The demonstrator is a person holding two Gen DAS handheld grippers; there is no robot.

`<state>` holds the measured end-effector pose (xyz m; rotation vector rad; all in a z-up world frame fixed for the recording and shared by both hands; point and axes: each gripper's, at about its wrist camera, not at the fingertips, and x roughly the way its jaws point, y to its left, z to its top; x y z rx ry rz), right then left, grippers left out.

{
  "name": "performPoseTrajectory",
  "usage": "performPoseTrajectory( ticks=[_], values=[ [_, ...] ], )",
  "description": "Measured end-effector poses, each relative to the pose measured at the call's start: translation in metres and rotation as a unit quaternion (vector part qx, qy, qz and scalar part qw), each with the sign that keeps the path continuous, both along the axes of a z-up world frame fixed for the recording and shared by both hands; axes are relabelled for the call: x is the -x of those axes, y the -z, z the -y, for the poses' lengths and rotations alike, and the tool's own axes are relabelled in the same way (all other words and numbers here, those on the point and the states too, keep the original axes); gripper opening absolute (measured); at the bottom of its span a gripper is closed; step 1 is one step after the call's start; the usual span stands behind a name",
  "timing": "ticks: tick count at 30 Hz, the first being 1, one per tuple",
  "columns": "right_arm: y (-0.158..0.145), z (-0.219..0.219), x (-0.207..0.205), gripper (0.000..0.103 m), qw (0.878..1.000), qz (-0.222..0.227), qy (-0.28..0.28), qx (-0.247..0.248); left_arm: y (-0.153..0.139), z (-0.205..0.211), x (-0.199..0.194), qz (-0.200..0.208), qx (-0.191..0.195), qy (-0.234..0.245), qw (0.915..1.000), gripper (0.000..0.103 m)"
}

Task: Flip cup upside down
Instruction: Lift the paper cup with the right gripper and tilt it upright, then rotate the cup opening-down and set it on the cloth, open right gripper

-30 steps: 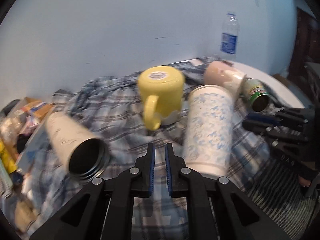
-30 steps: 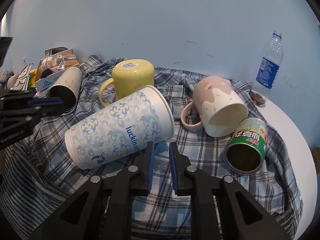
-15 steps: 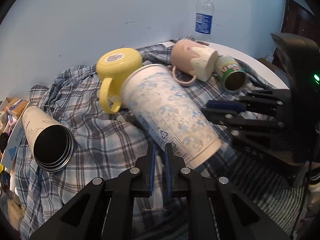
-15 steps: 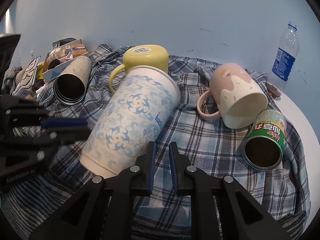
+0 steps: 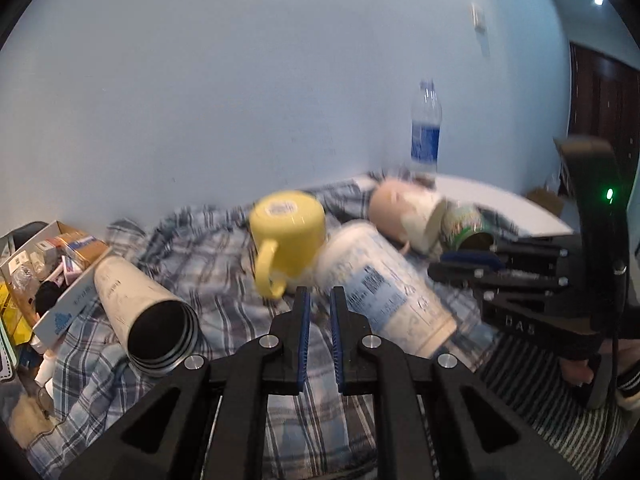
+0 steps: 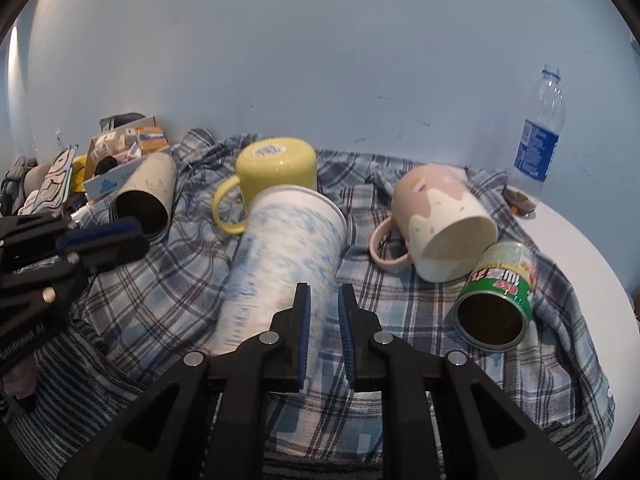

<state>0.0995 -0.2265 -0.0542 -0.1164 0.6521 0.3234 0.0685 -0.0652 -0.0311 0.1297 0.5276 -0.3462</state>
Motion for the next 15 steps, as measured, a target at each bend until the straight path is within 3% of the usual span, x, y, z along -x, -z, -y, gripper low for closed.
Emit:
performPoseTrajectory(
  ticks=[2,3,4,5,6,7,15],
  values=[
    [-0.004,0.001,0.003,0.015,1.0,0.005,0.001,-0.011,-0.004,-0.009,0.005,0.025,0.026,-0.004,0.9994,0.017],
    [-0.006,0.003,0.004,0.017,1.0,0.01,0.008,-0.015,-0.005,-0.013,0.007,0.033,0.037,-0.005,0.9988,0.043],
    [-0.006,0.005,0.005,0.025,1.0,0.014,0.018,-0.014,-0.005,-0.017,0.008,0.037,0.047,-0.004,0.9982,0.082],
    [-0.006,0.007,0.005,0.034,0.999,0.017,0.03,-0.01,-0.005,-0.022,0.01,0.047,0.062,-0.006,0.997,0.092],
    [-0.005,0.009,0.004,0.058,0.999,0.018,0.041,-0.008,-0.007,-0.026,0.012,0.057,0.072,-0.009,0.9958,0.093],
    [-0.006,0.012,0.004,0.067,0.999,0.019,0.05,-0.009,-0.009,-0.029,0.015,0.064,0.078,-0.008,0.9949,0.093],
    [0.0,0.004,0.01,0.067,0.998,-0.017,0.053,0.016,-0.011,-0.031,0.023,0.077,0.077,-0.011,0.9939,0.098]
  ],
)
